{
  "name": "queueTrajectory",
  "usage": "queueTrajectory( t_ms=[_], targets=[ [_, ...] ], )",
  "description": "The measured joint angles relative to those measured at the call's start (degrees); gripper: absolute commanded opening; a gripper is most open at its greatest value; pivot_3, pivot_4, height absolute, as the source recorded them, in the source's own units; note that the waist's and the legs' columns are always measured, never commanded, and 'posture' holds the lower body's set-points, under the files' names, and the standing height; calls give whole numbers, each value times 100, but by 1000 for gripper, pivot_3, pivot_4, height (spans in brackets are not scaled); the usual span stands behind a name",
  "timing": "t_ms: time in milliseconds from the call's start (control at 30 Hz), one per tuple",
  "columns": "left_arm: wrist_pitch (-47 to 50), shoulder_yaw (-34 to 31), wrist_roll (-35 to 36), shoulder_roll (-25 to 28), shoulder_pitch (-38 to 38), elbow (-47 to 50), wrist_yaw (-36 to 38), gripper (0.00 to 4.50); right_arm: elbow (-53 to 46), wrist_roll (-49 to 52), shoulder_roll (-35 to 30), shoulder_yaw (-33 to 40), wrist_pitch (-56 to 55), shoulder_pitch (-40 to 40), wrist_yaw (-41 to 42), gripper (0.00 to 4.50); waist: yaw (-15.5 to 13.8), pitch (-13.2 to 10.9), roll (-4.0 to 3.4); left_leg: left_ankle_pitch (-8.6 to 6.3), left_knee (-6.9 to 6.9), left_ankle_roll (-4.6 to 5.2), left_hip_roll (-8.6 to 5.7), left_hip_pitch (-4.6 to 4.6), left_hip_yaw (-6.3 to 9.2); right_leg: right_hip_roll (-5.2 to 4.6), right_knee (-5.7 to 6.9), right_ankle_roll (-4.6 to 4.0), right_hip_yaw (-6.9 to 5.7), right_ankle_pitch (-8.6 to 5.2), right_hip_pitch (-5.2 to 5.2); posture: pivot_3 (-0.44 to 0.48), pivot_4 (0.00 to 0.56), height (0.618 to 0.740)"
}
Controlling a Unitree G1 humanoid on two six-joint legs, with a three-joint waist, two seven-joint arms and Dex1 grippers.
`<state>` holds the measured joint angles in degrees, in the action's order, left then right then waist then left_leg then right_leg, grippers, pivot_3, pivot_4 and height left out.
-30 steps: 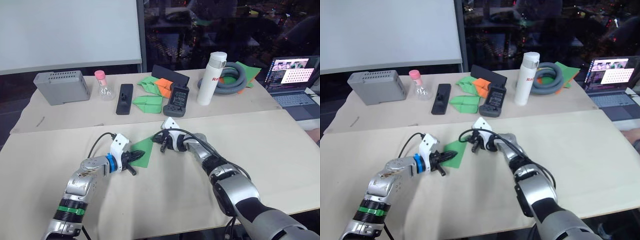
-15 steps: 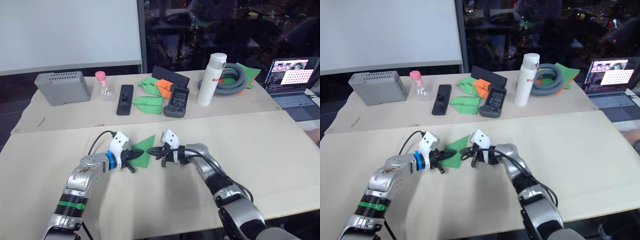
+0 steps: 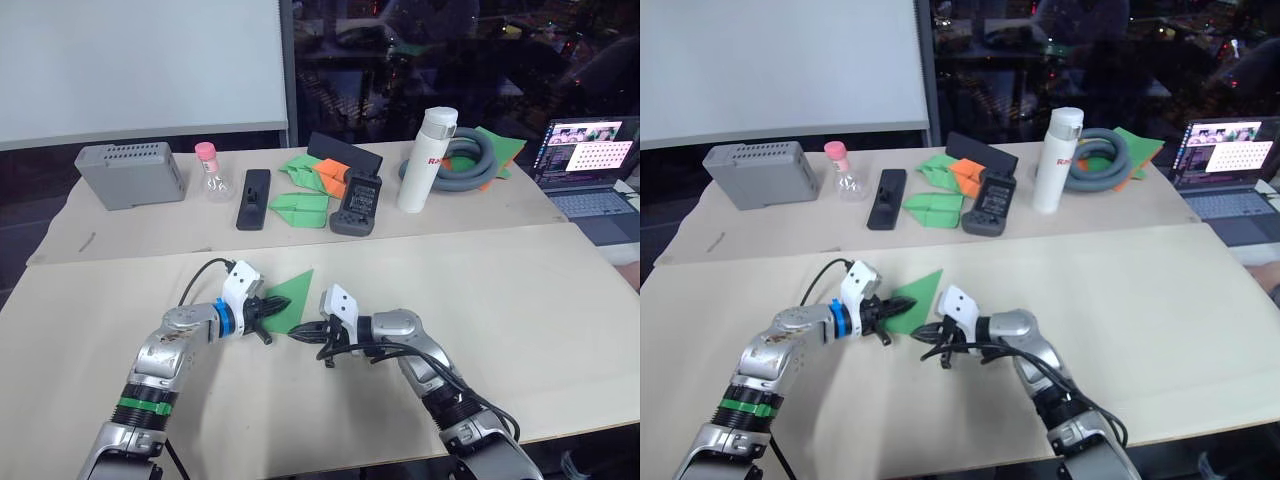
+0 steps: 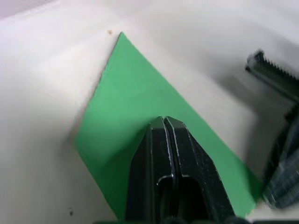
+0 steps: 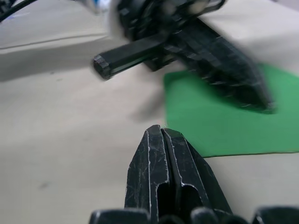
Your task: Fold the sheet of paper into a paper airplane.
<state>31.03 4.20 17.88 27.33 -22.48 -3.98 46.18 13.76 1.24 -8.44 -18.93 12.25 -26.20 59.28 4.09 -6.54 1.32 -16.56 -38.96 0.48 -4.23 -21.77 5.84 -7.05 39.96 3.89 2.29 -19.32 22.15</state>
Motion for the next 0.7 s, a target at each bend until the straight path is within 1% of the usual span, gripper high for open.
queueTrajectory(
  t_ms=[200,267,333,400,500,567,700],
  targets=[
    [0,18,0,0,-5,-25,17,0,-178,21,6,-5,75,53,-245,36,-1,1,1,-2,4,-3,0,5,0,1,-10,0,0,0,2,0,150,740],
    [0,19,1,0,-5,-28,19,0,-319,142,-10,66,289,58,-340,36,-10,0,0,-2,3,-3,0,-2,0,1,-10,0,0,0,6,0,150,740],
    [0,18,0,1,-6,-41,20,0,-671,314,-110,140,691,57,-350,36,-15,-3,-4,-2,-2,-3,-1,-24,0,0,-8,0,1,0,17,0,150,740],
    [-1,18,-1,16,-6,-65,20,0,-1277,668,-277,286,1208,-55,-303,36,-20,-3,-4,-2,-12,-3,-3,-36,0,1,-7,0,0,0,18,0,150,740],
    [-3,17,-2,24,-8,-90,20,0,-1603,783,-429,382,1361,-389,-348,36,-25,-3,-4,-2,-9,-3,-4,-30,0,0,-12,0,-2,0,15,0,150,740],
    [-8,15,-3,22,-30,-141,19,0,-1321,587,-423,275,1196,-536,-535,36,-24,-3,-4,-2,-4,-3,-3,-23,0,0,-14,0,-2,0,15,0,150,740],
    [-29,31,-9,0,-159,-202,18,0,69,-106,-272,-208,733,-808,-1094,36,-23,-3,-3,-1,-5,-4,-5,-28,0,-1,-5,0,-1,0,17,0,150,740]
  ],
)
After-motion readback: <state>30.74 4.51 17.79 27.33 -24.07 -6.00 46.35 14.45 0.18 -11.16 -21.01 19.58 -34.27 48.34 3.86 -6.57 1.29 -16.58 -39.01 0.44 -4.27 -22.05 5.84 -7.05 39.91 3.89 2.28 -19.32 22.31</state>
